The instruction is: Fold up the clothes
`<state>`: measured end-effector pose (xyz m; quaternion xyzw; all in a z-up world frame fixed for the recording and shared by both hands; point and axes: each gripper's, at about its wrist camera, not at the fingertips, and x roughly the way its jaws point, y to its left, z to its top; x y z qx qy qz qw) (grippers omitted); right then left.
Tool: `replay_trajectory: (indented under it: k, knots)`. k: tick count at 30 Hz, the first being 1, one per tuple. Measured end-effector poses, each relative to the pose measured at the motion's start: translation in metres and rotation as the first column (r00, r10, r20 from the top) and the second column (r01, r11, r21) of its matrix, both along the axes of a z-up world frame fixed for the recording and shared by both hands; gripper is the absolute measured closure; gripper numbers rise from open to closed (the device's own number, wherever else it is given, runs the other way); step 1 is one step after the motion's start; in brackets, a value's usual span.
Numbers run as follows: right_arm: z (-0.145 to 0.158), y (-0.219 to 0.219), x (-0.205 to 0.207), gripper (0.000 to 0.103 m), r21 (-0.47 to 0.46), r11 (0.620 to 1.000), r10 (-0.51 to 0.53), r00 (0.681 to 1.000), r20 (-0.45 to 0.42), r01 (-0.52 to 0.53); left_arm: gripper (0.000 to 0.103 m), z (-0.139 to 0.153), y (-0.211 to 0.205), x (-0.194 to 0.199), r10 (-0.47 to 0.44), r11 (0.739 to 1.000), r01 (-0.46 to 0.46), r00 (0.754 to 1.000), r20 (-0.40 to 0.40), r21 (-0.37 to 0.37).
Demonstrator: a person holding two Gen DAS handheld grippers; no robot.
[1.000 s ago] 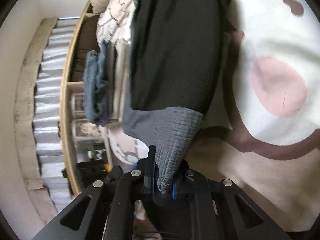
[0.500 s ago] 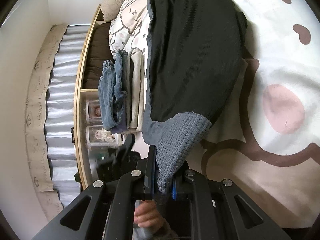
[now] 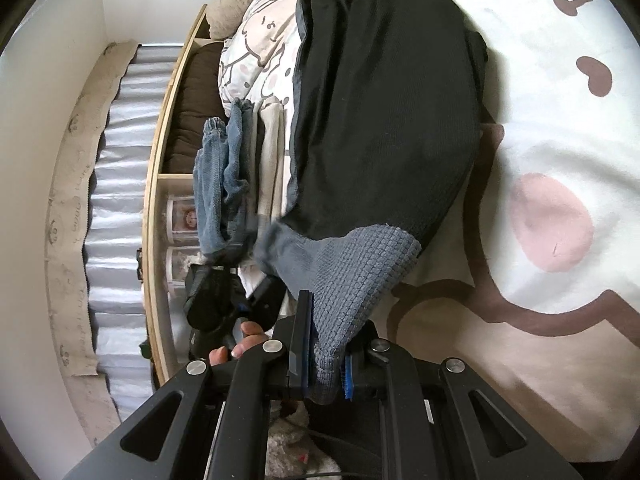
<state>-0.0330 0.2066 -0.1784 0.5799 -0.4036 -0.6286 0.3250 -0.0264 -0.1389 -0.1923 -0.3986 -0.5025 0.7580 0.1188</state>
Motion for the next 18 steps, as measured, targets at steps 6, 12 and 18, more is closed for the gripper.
replay_trajectory:
  k: [6, 12, 18]
  knots:
    - [0.005, 0.004, 0.004, 0.09, 0.056, 0.998, 0.008, 0.998, -0.055, -0.004, 0.099, 0.011, 0.005, 0.013, -0.017, 0.998, 0.014, 0.999, -0.041, -0.061]
    - [0.046, 0.018, 0.021, 0.09, 0.08, 0.997, 0.029, 0.981, -0.189, -0.014, 0.099, 0.057, 0.015, 0.044, -0.098, 0.994, 0.089, 0.981, -0.165, -0.062]
    - [0.102, 0.047, 0.057, 0.09, 0.084, 0.996, 0.054, 0.946, -0.319, -0.028, 0.099, 0.107, 0.034, 0.086, -0.2, 0.98, 0.191, 0.948, -0.249, -0.063]
